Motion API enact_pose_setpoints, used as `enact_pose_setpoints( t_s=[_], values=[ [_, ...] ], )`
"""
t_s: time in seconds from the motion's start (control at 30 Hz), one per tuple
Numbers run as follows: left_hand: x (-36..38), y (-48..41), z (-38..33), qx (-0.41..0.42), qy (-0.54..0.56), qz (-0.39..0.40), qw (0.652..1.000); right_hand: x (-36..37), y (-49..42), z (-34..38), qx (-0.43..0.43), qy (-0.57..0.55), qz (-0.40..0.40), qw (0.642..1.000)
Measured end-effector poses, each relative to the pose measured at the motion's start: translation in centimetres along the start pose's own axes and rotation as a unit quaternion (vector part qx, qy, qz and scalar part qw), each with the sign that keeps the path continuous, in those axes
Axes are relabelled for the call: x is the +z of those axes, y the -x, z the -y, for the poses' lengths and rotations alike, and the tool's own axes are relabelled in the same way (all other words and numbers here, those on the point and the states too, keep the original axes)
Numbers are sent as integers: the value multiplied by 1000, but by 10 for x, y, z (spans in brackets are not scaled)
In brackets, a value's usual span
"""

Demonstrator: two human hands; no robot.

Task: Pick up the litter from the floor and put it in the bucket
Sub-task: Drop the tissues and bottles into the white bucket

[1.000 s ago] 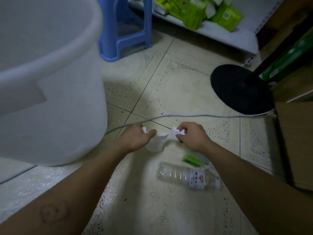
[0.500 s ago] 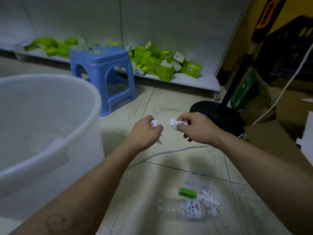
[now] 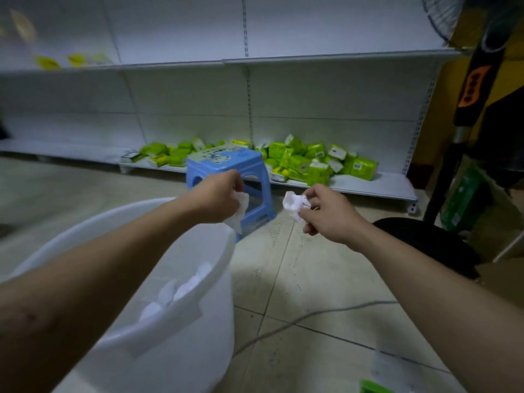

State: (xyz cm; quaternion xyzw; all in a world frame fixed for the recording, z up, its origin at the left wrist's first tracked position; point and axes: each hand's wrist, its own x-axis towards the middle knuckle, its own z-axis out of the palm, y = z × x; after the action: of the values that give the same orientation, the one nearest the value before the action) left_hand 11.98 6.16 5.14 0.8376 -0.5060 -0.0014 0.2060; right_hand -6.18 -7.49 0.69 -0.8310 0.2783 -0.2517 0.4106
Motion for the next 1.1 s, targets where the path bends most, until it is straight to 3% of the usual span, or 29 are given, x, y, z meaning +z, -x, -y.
enact_pose_setpoints(
  t_s=[0.2,0.27,0.37,0.43,0.5,0.6,0.67,0.8,0.9,1.1],
  values=[
    [-27,21,48,-17,-2,6,1000,60,-19,37,-72,3,12,997],
    [-30,24,65,-43,-59,22,997,82,-26,49,-92,24,4,995],
    [-29,29,91,-97,-132,135,977,106,-35,58,-98,61,59,992],
    [-24,30,107,-92,-205,202,953,118,-40,56,-101,172,132,971],
    [-18,26,109,-63,-183,169,966,123,-42,49,-98,234,143,957],
    [2,15,86,21,-92,78,992,107,-43,30,-73,220,93,968],
    [23,9,59,80,-44,58,994,85,-39,10,-55,245,67,966],
    [72,2,-2,147,-19,122,981,29,-9,-43,12,368,96,925],
    [108,2,-47,186,-32,185,964,-16,24,-83,91,395,130,905],
    [199,34,-97,215,-77,307,924,-59,83,-160,210,460,325,799]
  ],
)
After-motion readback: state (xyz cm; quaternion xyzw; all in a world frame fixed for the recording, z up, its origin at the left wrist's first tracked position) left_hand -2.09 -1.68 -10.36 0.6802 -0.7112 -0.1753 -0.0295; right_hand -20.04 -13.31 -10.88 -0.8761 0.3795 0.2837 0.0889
